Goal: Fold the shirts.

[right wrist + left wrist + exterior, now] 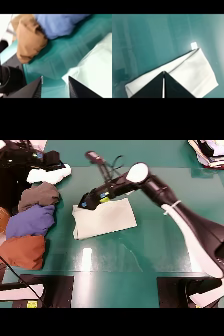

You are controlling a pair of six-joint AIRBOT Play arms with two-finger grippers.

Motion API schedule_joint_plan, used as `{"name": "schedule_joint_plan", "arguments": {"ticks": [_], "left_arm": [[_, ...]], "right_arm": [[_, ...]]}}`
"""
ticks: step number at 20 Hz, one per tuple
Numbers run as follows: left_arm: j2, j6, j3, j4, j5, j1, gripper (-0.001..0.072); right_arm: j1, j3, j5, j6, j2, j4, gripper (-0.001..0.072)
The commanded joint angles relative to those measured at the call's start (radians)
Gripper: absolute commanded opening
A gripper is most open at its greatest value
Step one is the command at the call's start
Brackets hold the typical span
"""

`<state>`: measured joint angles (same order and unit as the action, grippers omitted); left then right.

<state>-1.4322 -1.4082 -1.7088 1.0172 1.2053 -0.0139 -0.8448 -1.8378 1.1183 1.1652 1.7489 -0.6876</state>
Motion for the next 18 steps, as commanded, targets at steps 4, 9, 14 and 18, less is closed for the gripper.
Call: {"name": "schedule_joint_plan", "arguments": {"ticks": [4, 9, 14, 18], "left_arm": [[0.031, 0.004, 0.000, 0.026, 0.097, -0.044, 0.0020], [0.031, 0.006, 0.000, 0.024, 0.096, -0.044, 0.0020], [0.029, 0.006, 0.000, 0.016, 0.083, -0.044, 0.0019], [0.027, 0.006, 0.000, 0.007, 0.074, -0.044, 0.0020]], "right_arm": [[0.094, -0.040, 0.273, 0.092, 0.053, -0.232, 0.0350], [0.379, 0.310, 0.219, 0.095, -0.114, -0.230, 0.0351], [0.587, 0.586, 0.102, 0.089, -0.159, -0.162, 0.0707], [0.571, 0.610, 0.079, 0.022, -0.037, 0.036, 0.0702]]}}
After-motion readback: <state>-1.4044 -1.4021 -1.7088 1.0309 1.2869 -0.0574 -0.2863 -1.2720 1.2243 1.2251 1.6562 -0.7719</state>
